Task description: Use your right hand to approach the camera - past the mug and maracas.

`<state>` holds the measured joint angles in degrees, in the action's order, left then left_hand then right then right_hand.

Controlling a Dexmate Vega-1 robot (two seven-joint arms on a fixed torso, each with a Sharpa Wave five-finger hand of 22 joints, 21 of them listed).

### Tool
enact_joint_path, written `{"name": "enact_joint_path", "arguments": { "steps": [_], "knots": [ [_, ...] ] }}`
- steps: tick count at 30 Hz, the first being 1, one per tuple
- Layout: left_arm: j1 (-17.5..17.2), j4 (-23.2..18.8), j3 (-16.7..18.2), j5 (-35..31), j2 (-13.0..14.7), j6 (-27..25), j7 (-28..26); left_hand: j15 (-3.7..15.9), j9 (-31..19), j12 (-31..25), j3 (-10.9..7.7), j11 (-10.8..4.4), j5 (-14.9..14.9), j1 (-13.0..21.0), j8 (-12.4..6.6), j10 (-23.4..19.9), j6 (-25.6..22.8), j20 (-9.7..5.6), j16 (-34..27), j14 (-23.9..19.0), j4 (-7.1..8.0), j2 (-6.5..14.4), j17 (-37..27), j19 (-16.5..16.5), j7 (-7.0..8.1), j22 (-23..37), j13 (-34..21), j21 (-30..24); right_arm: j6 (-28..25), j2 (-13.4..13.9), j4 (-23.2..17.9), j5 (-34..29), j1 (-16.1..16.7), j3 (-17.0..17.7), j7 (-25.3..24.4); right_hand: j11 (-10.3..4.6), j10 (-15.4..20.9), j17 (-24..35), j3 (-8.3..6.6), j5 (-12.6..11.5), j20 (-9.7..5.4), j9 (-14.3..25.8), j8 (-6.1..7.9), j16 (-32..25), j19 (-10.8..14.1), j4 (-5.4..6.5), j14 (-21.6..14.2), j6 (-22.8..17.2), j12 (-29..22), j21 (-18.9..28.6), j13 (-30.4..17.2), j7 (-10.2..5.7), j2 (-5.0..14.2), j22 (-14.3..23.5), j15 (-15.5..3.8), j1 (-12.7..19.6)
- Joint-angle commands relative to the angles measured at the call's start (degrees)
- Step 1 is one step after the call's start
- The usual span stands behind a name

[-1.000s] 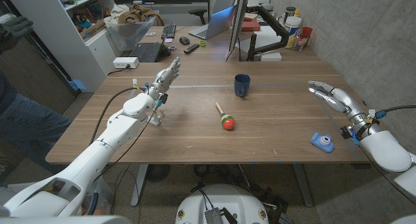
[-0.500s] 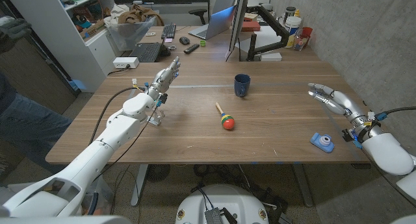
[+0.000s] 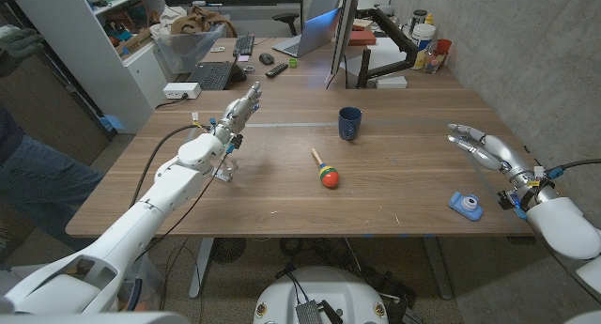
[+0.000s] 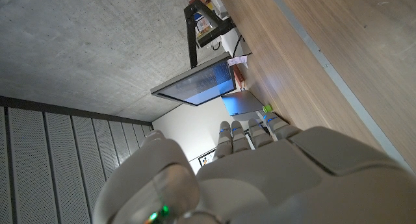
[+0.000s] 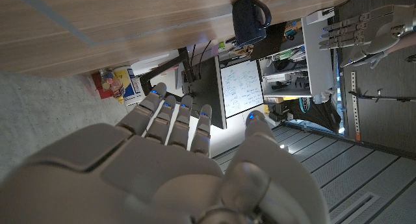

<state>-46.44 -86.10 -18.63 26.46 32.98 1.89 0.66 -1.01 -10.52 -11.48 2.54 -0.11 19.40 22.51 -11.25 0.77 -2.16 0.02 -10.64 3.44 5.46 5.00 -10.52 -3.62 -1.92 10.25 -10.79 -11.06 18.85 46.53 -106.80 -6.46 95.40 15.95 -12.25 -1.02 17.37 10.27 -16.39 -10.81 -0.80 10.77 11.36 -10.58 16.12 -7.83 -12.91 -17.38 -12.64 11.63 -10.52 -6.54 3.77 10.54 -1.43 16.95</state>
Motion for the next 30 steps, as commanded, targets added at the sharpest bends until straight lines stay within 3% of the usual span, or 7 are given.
{"name": "enact_joint_path", "arguments": {
  "steps": [1, 30],
  "knots": [
    [0.6, 1.0, -0.4, -0.1, -0.4, 0.3, 0.6, 0.42, -0.3, -0.2, 0.35, -0.27, -0.1, 0.4, -0.22, 0.2, -0.2, -0.03, -0.2, 0.2, 0.18, 0.2, -0.1, -0.3, 0.27, 0.2, -0.2, -0.5, -1.3, -1.9, -2.1, -2.4, 2.1, 2.3, 0.9, 0.1, -0.1, 0.1, -0.31, -0.4, 0.27, 0.3, -0.16, 0.0, 0.1, -0.18, -0.1, 0.1, 0.3, 0.0, -0.3, -0.26, -0.08, 0.1, 0.59, 0.4],
    [0.8, 1.5, -0.4, 0.1, -0.2, 0.4, 1.4, 0.44, -0.3, -0.2, 0.59, -0.25, -0.2, 0.5, -0.22, 0.3, -0.3, 0.24, -0.2, 0.2, 0.19, 0.3, -0.1, -0.4, 0.31, 0.2, -0.2, -0.5, -3.1, -5.0, -4.0, -12.4, 3.2, 1.8, -2.3, -0.15, -0.2, 0.2, -0.34, -0.4, 0.38, 0.3, -0.17, 0.2, -0.4, -0.23, 0.7, 0.2, 0.3, -0.1, -0.3, -0.47, -0.26, 0.1, 0.4, 0.6]
  ]
}}
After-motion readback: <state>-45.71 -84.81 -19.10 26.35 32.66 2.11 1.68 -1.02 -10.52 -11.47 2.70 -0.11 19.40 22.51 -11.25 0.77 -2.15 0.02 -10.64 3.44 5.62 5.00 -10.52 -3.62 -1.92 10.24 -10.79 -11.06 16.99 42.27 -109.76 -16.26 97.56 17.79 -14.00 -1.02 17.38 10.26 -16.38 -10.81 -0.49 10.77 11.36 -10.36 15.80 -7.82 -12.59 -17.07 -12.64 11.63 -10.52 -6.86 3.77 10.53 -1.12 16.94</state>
